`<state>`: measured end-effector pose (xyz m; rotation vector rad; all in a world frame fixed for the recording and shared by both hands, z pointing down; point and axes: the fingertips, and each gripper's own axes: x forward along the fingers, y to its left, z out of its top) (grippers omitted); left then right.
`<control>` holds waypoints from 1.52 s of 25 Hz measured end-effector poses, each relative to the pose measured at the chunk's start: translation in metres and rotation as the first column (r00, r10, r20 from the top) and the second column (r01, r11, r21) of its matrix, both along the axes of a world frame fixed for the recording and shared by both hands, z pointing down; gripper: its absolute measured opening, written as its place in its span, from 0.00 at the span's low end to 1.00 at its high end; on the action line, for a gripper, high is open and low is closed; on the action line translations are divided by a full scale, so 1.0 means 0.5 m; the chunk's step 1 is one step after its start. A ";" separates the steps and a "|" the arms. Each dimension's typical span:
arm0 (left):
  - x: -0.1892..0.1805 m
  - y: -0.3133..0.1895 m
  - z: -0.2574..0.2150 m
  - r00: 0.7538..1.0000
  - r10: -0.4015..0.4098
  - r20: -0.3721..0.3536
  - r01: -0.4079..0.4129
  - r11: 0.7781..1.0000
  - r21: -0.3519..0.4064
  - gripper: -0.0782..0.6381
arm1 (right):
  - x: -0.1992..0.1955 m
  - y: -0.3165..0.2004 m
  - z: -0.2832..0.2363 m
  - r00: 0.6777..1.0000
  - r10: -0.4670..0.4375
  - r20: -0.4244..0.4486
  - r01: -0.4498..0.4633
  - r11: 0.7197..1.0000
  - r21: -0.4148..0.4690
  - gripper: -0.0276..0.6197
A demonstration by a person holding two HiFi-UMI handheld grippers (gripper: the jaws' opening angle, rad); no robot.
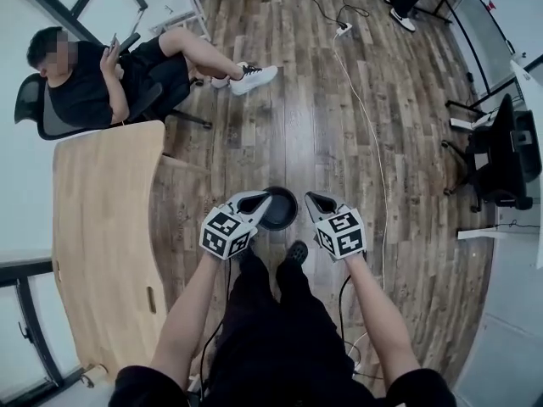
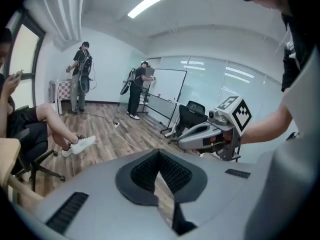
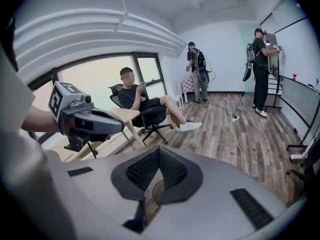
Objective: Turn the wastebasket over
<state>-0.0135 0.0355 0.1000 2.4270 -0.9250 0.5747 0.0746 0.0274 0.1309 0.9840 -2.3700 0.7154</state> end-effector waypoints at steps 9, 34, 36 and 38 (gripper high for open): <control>-0.027 -0.101 -0.206 0.992 -0.096 -0.086 0.108 0.982 0.152 0.13 | -0.006 -0.085 -0.206 0.998 -0.003 0.068 -0.009 0.984 0.176 0.09; -0.057 -0.086 -0.322 0.978 -0.168 -0.123 0.194 0.948 0.251 0.13 | -0.019 -0.058 -0.324 0.988 -0.002 0.154 -0.041 0.960 0.277 0.09; -0.056 -0.085 -0.319 0.978 -0.168 -0.123 0.194 0.950 0.246 0.13 | -0.018 -0.058 -0.327 0.989 -0.006 0.148 -0.037 0.958 0.283 0.09; -0.058 -0.083 -0.318 0.978 -0.170 -0.124 0.196 0.950 0.242 0.13 | -0.019 -0.058 -0.330 0.990 -0.008 0.141 -0.034 0.957 0.290 0.09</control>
